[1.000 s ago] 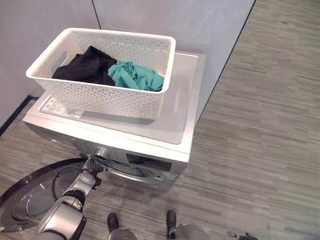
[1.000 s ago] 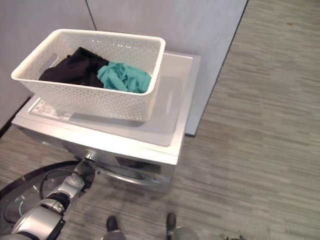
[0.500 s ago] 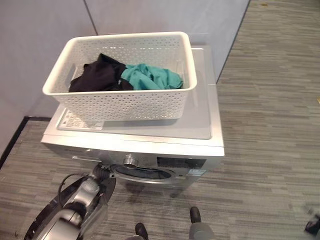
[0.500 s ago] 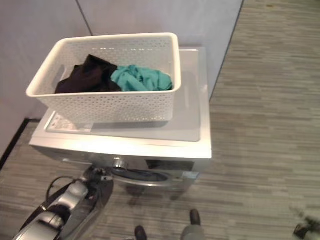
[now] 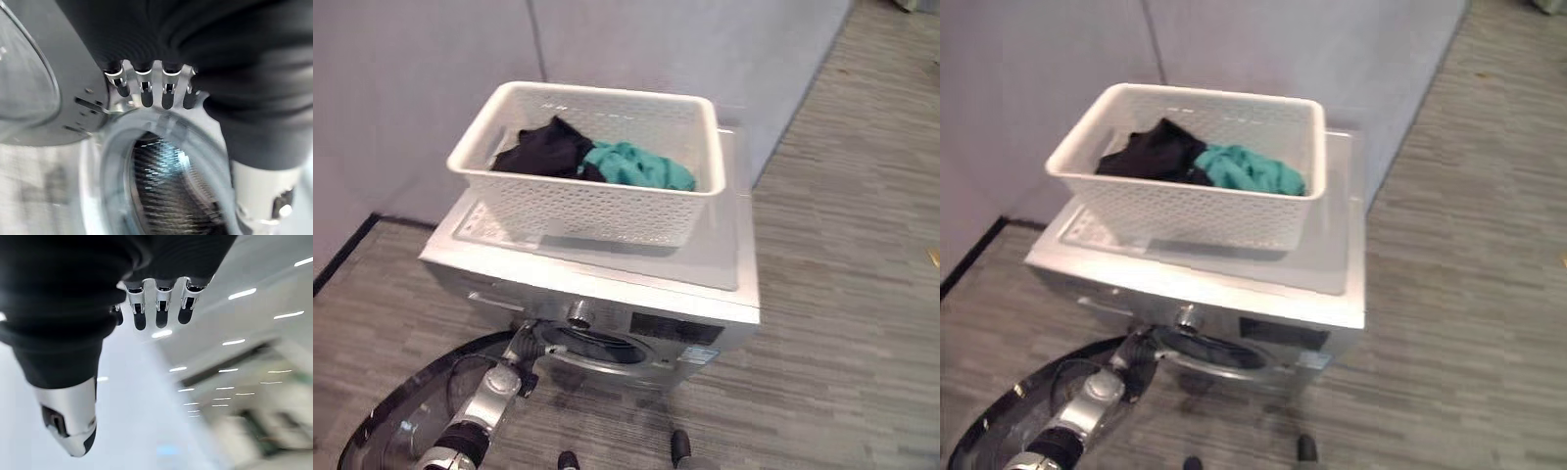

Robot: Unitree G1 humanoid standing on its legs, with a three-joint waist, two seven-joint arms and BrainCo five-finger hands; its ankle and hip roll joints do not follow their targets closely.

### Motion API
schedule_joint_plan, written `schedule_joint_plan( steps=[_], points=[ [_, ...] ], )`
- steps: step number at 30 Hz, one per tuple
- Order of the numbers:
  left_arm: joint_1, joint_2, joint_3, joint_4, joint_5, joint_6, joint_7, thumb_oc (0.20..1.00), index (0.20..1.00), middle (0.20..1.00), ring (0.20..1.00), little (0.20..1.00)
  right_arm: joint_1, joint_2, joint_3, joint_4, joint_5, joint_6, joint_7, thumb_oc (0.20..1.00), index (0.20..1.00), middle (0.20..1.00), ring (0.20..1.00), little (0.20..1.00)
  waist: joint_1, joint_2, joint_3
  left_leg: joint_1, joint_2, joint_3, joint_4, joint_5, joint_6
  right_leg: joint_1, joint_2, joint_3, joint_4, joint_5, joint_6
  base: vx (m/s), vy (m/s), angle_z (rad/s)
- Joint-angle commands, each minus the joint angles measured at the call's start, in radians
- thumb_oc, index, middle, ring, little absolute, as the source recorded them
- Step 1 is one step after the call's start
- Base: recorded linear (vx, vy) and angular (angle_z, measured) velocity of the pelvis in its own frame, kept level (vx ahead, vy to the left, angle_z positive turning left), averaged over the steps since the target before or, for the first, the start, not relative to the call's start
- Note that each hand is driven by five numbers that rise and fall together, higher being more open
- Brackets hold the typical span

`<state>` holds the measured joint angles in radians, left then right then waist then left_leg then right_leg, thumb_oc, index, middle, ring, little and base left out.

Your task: Grab the laundry basket,head to the washer,open it,put in the laundry and shut it.

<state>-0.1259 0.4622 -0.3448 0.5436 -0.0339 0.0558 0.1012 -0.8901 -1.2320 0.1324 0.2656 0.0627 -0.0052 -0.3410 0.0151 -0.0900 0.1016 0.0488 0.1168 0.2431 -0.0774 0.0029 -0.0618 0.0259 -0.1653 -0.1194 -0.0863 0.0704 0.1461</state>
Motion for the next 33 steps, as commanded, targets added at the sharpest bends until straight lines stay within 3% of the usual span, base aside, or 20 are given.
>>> schedule_joint_plan(
  steps=[1,2,3,9,10,13,15,22,33],
  points=[
    [-0.042,0.072,-0.018,-0.075,-0.049,-0.069,-0.062,1.000,1.000,1.000,1.000,1.000,-0.288,-0.050,0.221,0.162,0.046,-0.028,0.030,1.000,1.000,1.000,1.000,1.000,0.064,-0.029,0.026,-0.048,0.029,-0.093,0.035,-0.026,0.018,0.023,0.015,-0.068,0.062,-0.111,-0.016,-0.02,-0.016,0.42],
    [-0.038,0.069,-0.012,-0.079,-0.050,-0.067,-0.062,1.000,1.000,1.000,1.000,1.000,-0.319,-0.047,0.251,0.174,0.049,-0.030,0.030,1.000,1.000,1.000,1.000,1.000,0.058,-0.025,0.025,-0.050,0.029,-0.094,0.036,-0.025,0.018,0.022,0.014,-0.070,0.061,-0.110,-0.016,-0.03,-0.015,0.57],
    [-0.011,0.084,-0.024,-0.132,-0.067,-0.073,-0.080,1.000,1.000,1.000,1.000,1.000,-0.475,-0.004,0.384,0.264,0.073,-0.032,0.043,1.000,1.000,1.000,1.000,1.000,0.084,-0.031,0.032,-0.074,0.023,-0.117,0.040,-0.021,0.017,0.023,0.013,-0.088,0.051,-0.105,-0.016,-0.02,-0.009,0.39],
    [0.038,0.098,-0.056,-0.168,-0.077,-0.073,-0.123,1.000,1.000,1.000,1.000,1.000,-0.647,0.093,0.541,0.384,0.152,-0.045,0.100,1.000,1.000,1.000,1.000,1.000,0.127,-0.032,0.051,-0.136,0.015,-0.164,0.060,-0.013,0.016,0.017,0.011,-0.132,0.042,-0.102,-0.019,-0.02,-0.015,0.37],
    [0.069,0.103,-0.075,-0.165,-0.097,-0.065,-0.146,1.000,1.000,1.000,1.000,1.000,-0.693,0.135,0.626,0.444,0.171,-0.025,0.167,1.000,1.000,1.000,1.000,1.000,0.146,-0.040,0.065,-0.172,0.011,-0.191,0.078,-0.015,0.014,0.010,0.013,-0.157,0.049,-0.107,-0.022,0.00,-0.005,0.37],
    [0.077,0.104,-0.079,-0.160,-0.098,-0.063,-0.155,1.000,1.000,1.000,1.000,1.000,-0.714,0.139,0.656,0.458,0.182,-0.018,0.189,1.000,1.000,1.000,1.000,1.000,0.143,-0.042,0.066,-0.189,0.008,-0.199,0.082,-0.009,0.015,0.003,0.011,-0.165,0.051,-0.105,-0.023,0.00,0.003,0.33],
    [0.079,0.088,-0.098,-0.121,-0.102,-0.054,-0.169,1.000,1.000,1.000,1.000,1.000,-0.747,0.112,0.772,0.488,0.195,0.006,0.279,1.000,1.000,1.000,1.000,1.000,0.136,-0.059,0.087,-0.225,0.004,-0.224,0.090,-0.002,0.014,-0.014,0.012,-0.187,0.072,-0.115,-0.028,-0.01,0.017,0.34],
    [0.053,0.049,-0.106,-0.061,-0.115,-0.067,-0.139,1.000,1.000,1.000,1.000,1.000,-0.737,0.109,0.805,0.386,0.273,-0.027,0.322,1.000,1.000,1.000,1.000,1.000,0.114,-0.077,0.103,-0.226,0.006,-0.205,0.083,-0.005,0.021,-0.051,0.012,-0.163,0.095,-0.115,-0.028,-0.01,0.015,-0.03],
    [0.027,0.015,-0.128,-0.008,-0.156,-0.084,-0.121,1.000,1.000,1.000,1.000,1.000,-0.819,0.135,0.944,0.321,0.264,-0.042,0.367,1.000,1.000,1.000,1.000,1.000,0.126,-0.094,0.120,-0.235,0.006,-0.205,0.089,-0.007,0.019,-0.058,0.010,-0.177,0.094,-0.117,-0.029,0.00,0.003,-0.05]
  ],
)
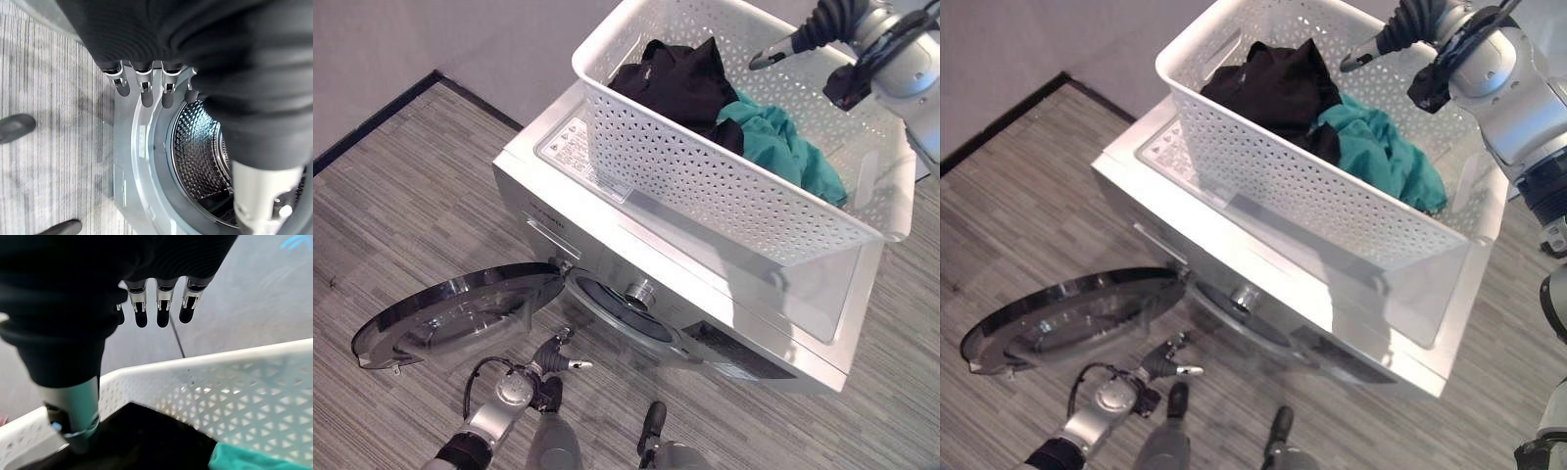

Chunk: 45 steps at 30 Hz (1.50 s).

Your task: Grab the laundry basket,head to the washer,open it,put in the laundry and shut it.

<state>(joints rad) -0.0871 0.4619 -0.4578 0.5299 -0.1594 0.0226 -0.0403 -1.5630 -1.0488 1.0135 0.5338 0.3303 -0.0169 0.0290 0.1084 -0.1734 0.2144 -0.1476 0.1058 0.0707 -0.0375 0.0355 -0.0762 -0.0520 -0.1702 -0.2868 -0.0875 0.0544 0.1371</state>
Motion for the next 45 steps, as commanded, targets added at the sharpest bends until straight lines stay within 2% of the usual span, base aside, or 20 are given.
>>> schedule_joint_plan(
  steps=[1,10,21,26,27,32,36,40,44,45],
  points=[
    [-0.010,0.019,-0.015,0.006,-0.030,-0.052,0.020,1.000,1.000,1.000,1.000,1.000,-0.152,-0.038,0.073,0.067,-0.013,-0.028,0.003,1.000,1.000,1.000,1.000,1.000,0.035,-0.011,0.008,-0.041,0.016,-0.034,0.049,-0.038,0.034,0.019,0.016,-0.010,0.093,-0.100,-0.020,0.00,0.000,0.00],
    [-0.016,0.033,-0.013,0.023,-0.052,-0.056,0.037,1.000,1.000,1.000,1.000,1.000,-0.175,0.048,0.108,0.172,-0.072,-0.002,0.015,1.000,1.000,1.000,1.000,1.000,0.063,-0.024,0.025,-0.072,0.008,-0.051,0.056,-0.038,0.036,0.008,0.015,-0.026,0.087,-0.089,-0.016,0.00,0.000,0.02],
    [-0.025,0.048,-0.027,-0.006,-0.077,-0.061,0.040,1.000,1.000,1.000,1.000,1.000,-0.144,0.079,0.150,0.108,-0.102,0.018,0.054,1.000,1.000,1.000,1.000,1.000,0.082,-0.042,0.042,-0.087,-0.002,-0.053,0.065,-0.047,0.050,-0.010,-0.001,-0.036,0.117,-0.078,-0.006,0.02,0.027,0.00],
    [-0.040,0.040,-0.041,-0.011,-0.086,-0.065,0.046,1.000,1.000,1.000,1.000,1.000,-0.126,0.080,0.146,0.102,-0.115,0.022,0.054,1.000,1.000,1.000,1.000,1.000,0.092,-0.048,0.045,-0.114,-0.015,-0.073,0.070,-0.047,0.050,-0.007,-0.003,-0.052,0.100,-0.074,-0.004,0.05,0.011,0.08],
    [-0.040,0.035,-0.048,-0.010,-0.087,-0.061,0.046,1.000,1.000,1.000,1.000,1.000,-0.107,0.083,0.153,0.121,-0.136,0.033,0.064,1.000,1.000,1.000,1.000,1.000,0.106,-0.054,0.044,-0.119,-0.017,-0.092,0.072,-0.070,0.043,0.005,0.000,-0.052,0.091,-0.082,0.003,0.12,-0.007,0.18],
    [-0.051,0.041,-0.064,-0.025,-0.086,-0.057,0.045,1.000,1.000,1.000,1.000,1.000,-0.070,0.094,0.178,0.187,-0.176,0.065,0.103,1.000,1.000,1.000,1.000,1.000,0.130,-0.068,0.062,-0.167,-0.026,-0.120,0.098,-0.075,0.044,0.000,0.001,-0.070,0.081,-0.074,0.003,0.03,-0.003,0.09],
    [-0.058,0.040,-0.067,-0.038,-0.084,-0.056,0.047,1.000,1.000,1.000,1.000,1.000,-0.031,0.082,0.200,0.197,-0.185,0.078,0.146,1.000,1.000,1.000,1.000,1.000,0.143,-0.076,0.076,-0.195,-0.032,-0.138,0.116,-0.079,0.041,-0.003,0.004,-0.079,0.074,-0.073,0.003,0.01,-0.010,0.20],
    [-0.063,0.025,-0.065,-0.076,-0.079,-0.061,0.050,1.000,1.000,1.000,1.000,1.000,0.015,0.017,0.261,0.135,-0.171,0.087,0.212,1.000,1.000,1.000,1.000,1.000,0.152,-0.085,0.098,-0.215,-0.037,-0.154,0.117,-0.074,0.036,-0.008,0.004,-0.090,0.071,-0.071,0.004,0.01,-0.007,0.07],
    [-0.069,0.012,-0.063,-0.080,-0.079,-0.066,0.054,1.000,1.000,1.000,1.000,1.000,0.040,-0.014,0.277,0.104,-0.160,0.085,0.234,1.000,1.000,1.000,1.000,1.000,0.153,-0.089,0.107,-0.213,-0.039,-0.156,0.108,-0.071,0.036,-0.009,0.002,-0.093,0.070,-0.070,0.005,0.01,-0.003,0.12],
    [-0.069,0.010,-0.060,-0.083,-0.075,-0.066,0.058,1.000,1.000,1.000,1.000,1.000,0.046,-0.024,0.278,0.092,-0.151,0.083,0.238,0.787,0.787,0.787,0.787,0.787,0.152,-0.089,0.108,-0.212,-0.040,-0.155,0.104,-0.070,0.036,-0.010,0.001,-0.093,0.071,-0.068,0.005,0.01,0.001,0.04]
  ],
)
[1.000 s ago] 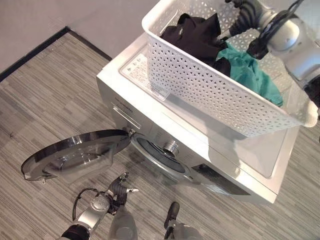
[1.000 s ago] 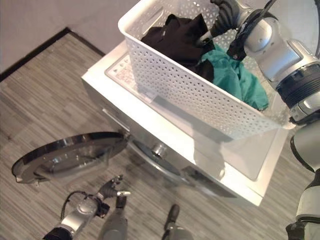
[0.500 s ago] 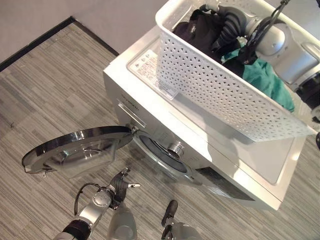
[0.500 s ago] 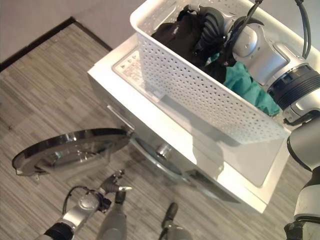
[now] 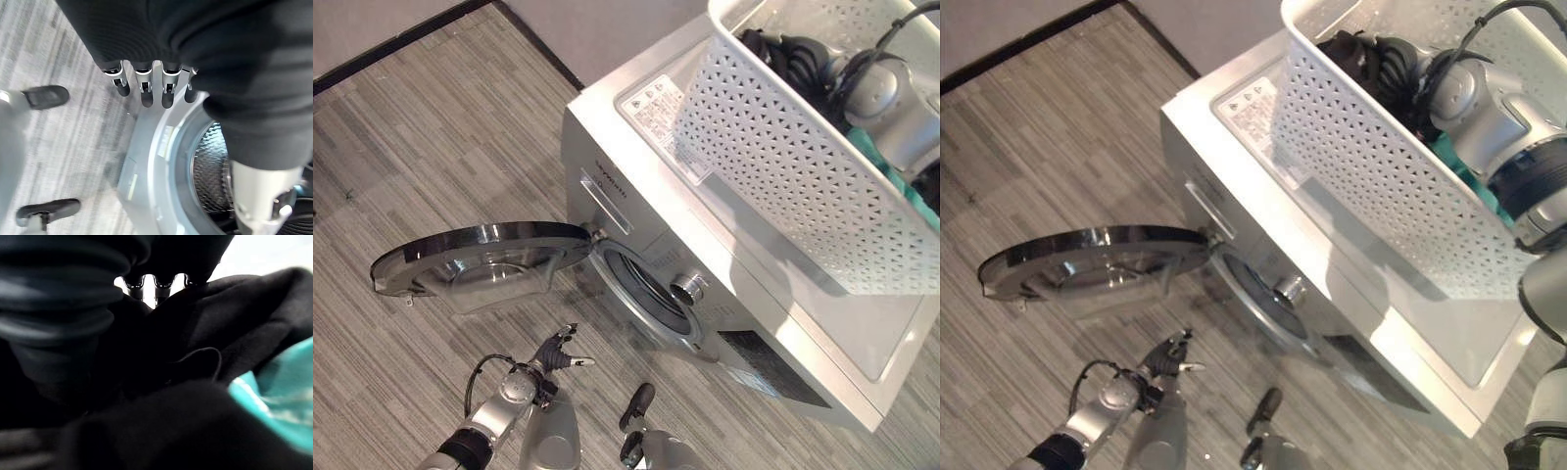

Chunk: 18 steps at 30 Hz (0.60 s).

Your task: Grab the laundry basket,head to the washer,open it,put in the laundry and shut it.

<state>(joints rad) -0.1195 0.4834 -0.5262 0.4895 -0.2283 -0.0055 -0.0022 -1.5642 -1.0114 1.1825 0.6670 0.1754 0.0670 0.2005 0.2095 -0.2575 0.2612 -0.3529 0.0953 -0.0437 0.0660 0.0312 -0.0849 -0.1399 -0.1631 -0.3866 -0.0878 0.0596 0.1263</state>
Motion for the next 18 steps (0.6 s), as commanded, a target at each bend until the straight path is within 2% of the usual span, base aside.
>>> schedule_joint_plan(
  steps=[1,2,9,11,12,13,14,18],
  points=[
    [-0.038,-0.015,0.011,-0.041,-0.005,-0.039,0.022,1.000,1.000,1.000,1.000,1.000,0.057,-0.067,0.104,-0.048,0.011,0.000,0.068,0.595,0.595,0.595,0.595,0.595,0.051,-0.005,0.063,-0.005,-0.030,-0.041,-0.003,-0.064,0.045,0.076,-0.007,0.007,0.072,-0.072,0.016,0.00,0.000,0.00],
    [-0.040,-0.016,0.012,-0.041,-0.005,-0.039,0.023,1.000,1.000,1.000,1.000,1.000,0.056,-0.068,0.101,-0.043,0.018,0.000,0.070,0.200,0.200,0.200,0.200,0.200,0.052,-0.004,0.064,-0.005,-0.031,-0.040,-0.006,-0.063,0.045,0.074,-0.007,0.007,0.073,-0.071,0.017,0.00,0.000,0.00],
    [-0.058,-0.033,0.019,-0.023,-0.020,-0.046,0.046,1.000,1.000,1.000,1.000,1.000,0.051,-0.053,0.042,-0.026,0.057,-0.007,0.022,0.200,0.200,0.200,0.200,0.200,0.040,0.000,0.062,0.006,-0.030,-0.023,-0.005,-0.070,0.050,0.070,-0.011,0.021,0.070,-0.060,0.020,0.00,0.003,-0.01],
    [-0.069,-0.037,0.025,-0.009,-0.027,-0.046,0.055,1.000,1.000,1.000,1.000,1.000,0.032,-0.035,-0.009,-0.008,0.077,-0.012,-0.022,0.200,0.200,0.200,0.200,0.200,0.030,0.002,0.056,0.012,-0.028,-0.012,-0.001,-0.078,0.054,0.068,-0.013,0.032,0.070,-0.056,0.021,-0.06,0.048,-0.11],
    [-0.073,-0.039,0.026,-0.002,-0.028,-0.047,0.059,1.000,1.000,1.000,1.000,1.000,0.029,-0.034,-0.030,-0.009,0.085,-0.016,-0.040,0.200,0.200,0.200,0.200,0.200,0.024,0.000,0.056,0.002,-0.034,-0.005,0.001,-0.057,0.063,0.058,-0.021,0.026,0.070,-0.040,0.019,-0.02,0.029,-0.20],
    [-0.071,-0.038,0.027,-0.001,-0.028,-0.047,0.059,1.000,1.000,1.000,1.000,1.000,0.030,-0.033,-0.030,-0.010,0.085,-0.016,-0.039,0.200,0.200,0.200,0.200,0.200,0.025,0.000,0.053,0.013,-0.027,-0.009,-0.001,-0.078,0.056,0.066,-0.014,0.035,0.070,-0.053,0.023,-0.08,0.045,-0.20],
    [-0.073,-0.040,0.033,0.012,-0.030,-0.047,0.064,1.000,1.000,1.000,1.000,1.000,0.011,-0.039,-0.061,-0.032,0.108,-0.026,-0.070,0.200,0.200,0.200,0.200,0.200,0.014,-0.001,0.048,0.007,-0.032,0.002,0.000,-0.059,0.064,0.057,-0.022,0.033,0.069,-0.036,0.020,-0.01,0.011,-0.16],
    [-0.076,-0.042,0.043,0.024,-0.032,-0.050,0.071,1.000,1.000,1.000,1.000,1.000,-0.019,-0.049,-0.095,-0.055,0.135,-0.046,-0.112,0.200,0.200,0.200,0.200,0.200,0.001,0.000,0.036,0.016,-0.030,0.014,-0.001,-0.064,0.068,0.056,-0.023,0.042,0.069,-0.033,0.022,-0.04,0.028,-0.06]
  ],
)
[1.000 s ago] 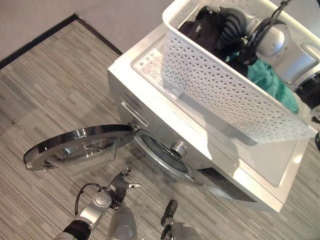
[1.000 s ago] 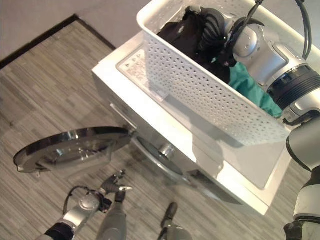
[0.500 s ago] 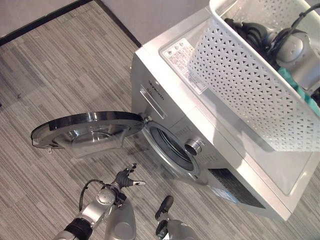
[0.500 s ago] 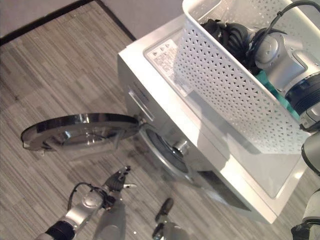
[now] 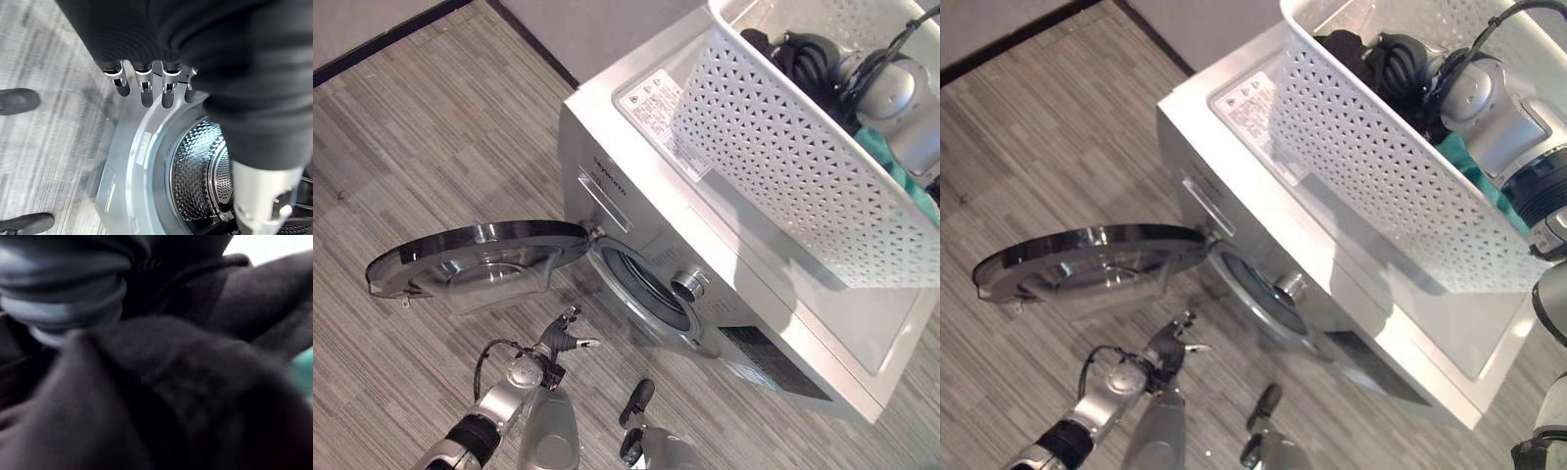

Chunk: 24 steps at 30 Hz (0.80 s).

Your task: Grab the laundry basket,head to the washer,open it,put in the laundry and shut it.

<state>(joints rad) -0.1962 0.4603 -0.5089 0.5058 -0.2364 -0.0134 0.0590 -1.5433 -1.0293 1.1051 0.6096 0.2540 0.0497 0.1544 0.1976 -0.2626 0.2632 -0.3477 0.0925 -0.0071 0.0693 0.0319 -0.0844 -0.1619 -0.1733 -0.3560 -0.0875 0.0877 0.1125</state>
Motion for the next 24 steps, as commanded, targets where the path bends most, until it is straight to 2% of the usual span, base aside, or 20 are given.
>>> schedule_joint_plan(
  steps=[1,9,16,24],
  points=[
    [0.004,-0.016,0.030,0.012,-0.027,-0.046,0.011,1.000,1.000,1.000,1.000,1.000,-0.065,-0.043,-0.030,0.003,0.072,-0.039,-0.084,0.200,0.200,0.200,0.200,0.200,0.002,0.006,0.025,0.016,-0.026,-0.016,-0.002,-0.070,0.069,0.079,-0.015,0.019,0.067,-0.058,0.037,-0.02,0.021,-0.10],
    [0.012,-0.015,0.044,0.049,-0.030,-0.060,0.006,1.000,1.000,1.000,1.000,1.000,-0.133,-0.084,-0.084,0.056,0.108,-0.083,-0.151,0.200,0.200,0.200,0.200,0.200,-0.028,0.006,-0.010,0.048,-0.024,0.006,0.007,-0.091,0.079,0.090,-0.022,0.040,0.076,-0.053,0.042,0.00,0.020,-0.10],
    [0.003,-0.011,0.042,0.091,-0.027,-0.064,0.007,1.000,1.000,1.000,1.000,1.000,-0.222,-0.055,-0.177,0.152,0.173,-0.121,-0.249,0.200,0.200,0.200,0.200,0.200,-0.048,0.009,-0.049,0.080,-0.027,0.020,0.005,-0.108,0.086,0.104,-0.025,0.052,0.078,-0.047,0.045,0.01,0.014,-0.09],
    [-0.001,-0.015,0.034,0.133,-0.009,-0.058,0.015,1.000,1.000,1.000,1.000,1.000,-0.269,-0.017,-0.239,0.196,0.112,-0.124,-0.359,0.200,0.200,0.200,0.200,0.200,-0.069,0.019,-0.092,0.122,-0.034,0.035,-0.007,-0.119,0.098,0.122,-0.032,0.068,0.082,-0.035,0.050,0.02,0.016,-0.06]
  ],
)
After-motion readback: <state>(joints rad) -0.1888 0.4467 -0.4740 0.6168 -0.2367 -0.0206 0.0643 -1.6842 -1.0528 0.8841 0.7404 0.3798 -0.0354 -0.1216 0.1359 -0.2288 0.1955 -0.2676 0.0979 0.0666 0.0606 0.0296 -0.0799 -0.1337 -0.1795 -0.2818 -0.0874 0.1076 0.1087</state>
